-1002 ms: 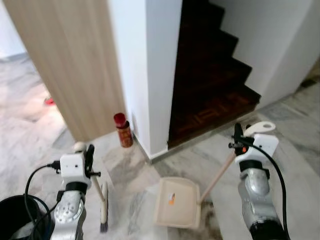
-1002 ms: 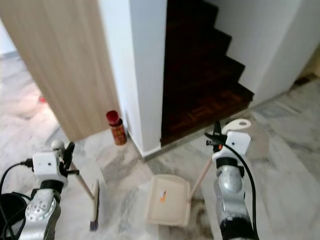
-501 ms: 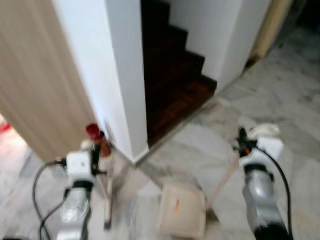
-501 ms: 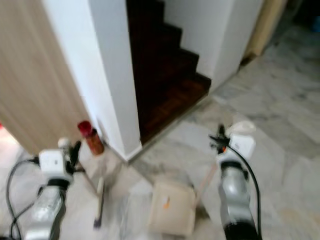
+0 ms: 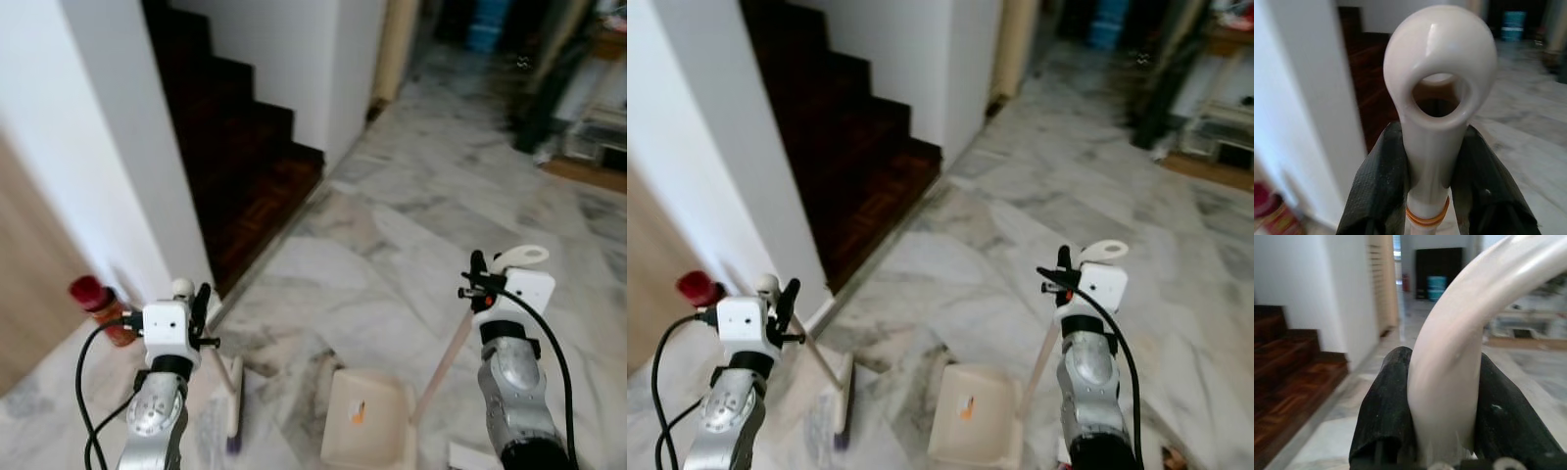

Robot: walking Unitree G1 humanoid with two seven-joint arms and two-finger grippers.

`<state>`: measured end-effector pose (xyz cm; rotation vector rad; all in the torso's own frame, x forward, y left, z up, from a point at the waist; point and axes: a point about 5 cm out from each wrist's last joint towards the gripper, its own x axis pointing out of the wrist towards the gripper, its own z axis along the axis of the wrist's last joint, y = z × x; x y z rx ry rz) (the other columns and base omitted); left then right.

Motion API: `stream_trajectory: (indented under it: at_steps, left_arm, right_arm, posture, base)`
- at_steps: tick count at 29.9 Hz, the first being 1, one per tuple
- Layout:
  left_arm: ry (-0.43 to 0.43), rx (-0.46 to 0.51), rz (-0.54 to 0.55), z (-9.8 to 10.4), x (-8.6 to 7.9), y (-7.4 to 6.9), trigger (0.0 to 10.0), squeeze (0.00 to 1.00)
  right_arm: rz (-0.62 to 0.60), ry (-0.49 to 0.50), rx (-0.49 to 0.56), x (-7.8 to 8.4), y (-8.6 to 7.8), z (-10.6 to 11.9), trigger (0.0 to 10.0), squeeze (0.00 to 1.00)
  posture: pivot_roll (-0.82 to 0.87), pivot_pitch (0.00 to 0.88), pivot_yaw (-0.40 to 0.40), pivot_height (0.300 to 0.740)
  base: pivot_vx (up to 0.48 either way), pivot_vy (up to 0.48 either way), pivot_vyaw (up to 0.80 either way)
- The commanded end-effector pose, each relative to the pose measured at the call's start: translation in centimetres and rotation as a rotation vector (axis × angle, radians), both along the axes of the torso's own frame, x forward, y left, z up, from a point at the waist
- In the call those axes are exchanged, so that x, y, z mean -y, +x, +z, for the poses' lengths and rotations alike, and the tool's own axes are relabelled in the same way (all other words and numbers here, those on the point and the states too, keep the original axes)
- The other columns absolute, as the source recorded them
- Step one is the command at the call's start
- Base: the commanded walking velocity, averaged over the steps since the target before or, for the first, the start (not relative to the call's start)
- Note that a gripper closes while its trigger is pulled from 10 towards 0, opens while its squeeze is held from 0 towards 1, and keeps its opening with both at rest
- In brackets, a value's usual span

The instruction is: Sweep floor

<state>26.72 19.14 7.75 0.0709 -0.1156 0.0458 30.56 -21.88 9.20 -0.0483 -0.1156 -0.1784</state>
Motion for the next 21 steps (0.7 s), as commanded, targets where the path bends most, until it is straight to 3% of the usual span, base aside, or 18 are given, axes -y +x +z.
stream_trajectory:
  at_steps: [1, 21]
  left_arm:
    - [0.009, 0.043, -0.012, 0.99, 0.21, 0.35, 10.0, 0.00]
    - [0.013, 0.047, -0.015, 1.17, 0.23, 0.41, 10.0, 0.00]
  right_arm:
    - [-0.007, 0.007, 0.036, 0.17, 0.20, 0.84, 10.0, 0.00]
    - [-0.017, 0.002, 0.045, 0.40, -0.03, 1.11, 10.0, 0.00]
  posture:
    - [0.03, 0.000, 0.021, 0.740]
    - [0.02, 0.014, 0.027, 0.740]
  base:
    - [0.000, 0.000, -0.79]
    - [0.000, 0.000, -0.79]
